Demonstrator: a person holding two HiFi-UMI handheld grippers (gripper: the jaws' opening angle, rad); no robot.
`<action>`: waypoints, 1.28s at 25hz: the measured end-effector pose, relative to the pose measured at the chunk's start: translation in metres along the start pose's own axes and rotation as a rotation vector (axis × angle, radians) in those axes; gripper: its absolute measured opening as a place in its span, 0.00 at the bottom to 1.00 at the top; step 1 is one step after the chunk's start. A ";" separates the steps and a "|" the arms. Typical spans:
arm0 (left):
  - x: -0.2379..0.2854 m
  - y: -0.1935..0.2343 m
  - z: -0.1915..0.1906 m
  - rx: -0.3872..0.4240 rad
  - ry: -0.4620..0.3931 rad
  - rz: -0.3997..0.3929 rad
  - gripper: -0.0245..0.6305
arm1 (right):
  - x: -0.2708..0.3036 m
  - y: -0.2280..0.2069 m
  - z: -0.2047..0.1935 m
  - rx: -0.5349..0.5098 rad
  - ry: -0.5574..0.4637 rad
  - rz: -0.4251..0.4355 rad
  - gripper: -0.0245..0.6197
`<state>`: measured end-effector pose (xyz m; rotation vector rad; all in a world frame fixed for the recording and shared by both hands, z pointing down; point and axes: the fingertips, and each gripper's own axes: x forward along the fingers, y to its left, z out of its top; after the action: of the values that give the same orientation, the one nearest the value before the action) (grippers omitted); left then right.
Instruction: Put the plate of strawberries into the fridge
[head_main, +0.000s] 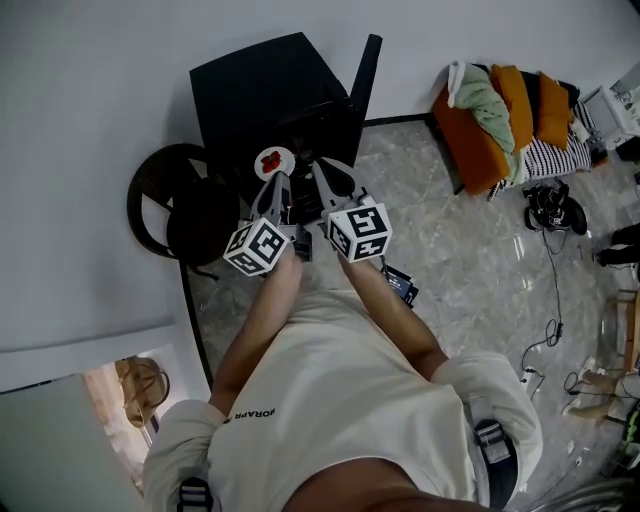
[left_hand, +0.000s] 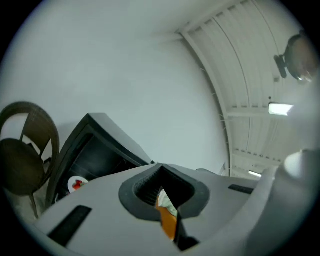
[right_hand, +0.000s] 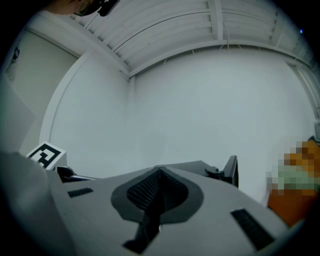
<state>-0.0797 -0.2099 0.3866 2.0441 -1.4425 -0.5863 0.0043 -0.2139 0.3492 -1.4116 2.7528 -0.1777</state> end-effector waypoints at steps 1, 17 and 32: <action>0.000 -0.004 0.000 0.039 0.004 -0.004 0.04 | -0.001 0.000 0.000 0.000 -0.001 0.000 0.06; -0.007 -0.043 0.012 0.547 -0.011 -0.008 0.04 | -0.007 0.010 -0.002 -0.005 -0.009 0.028 0.06; -0.011 -0.051 0.011 0.692 0.003 0.011 0.04 | -0.012 0.013 -0.001 -0.037 -0.023 0.026 0.06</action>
<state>-0.0545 -0.1885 0.3445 2.5337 -1.8267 -0.0639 0.0006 -0.1965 0.3488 -1.3760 2.7689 -0.1094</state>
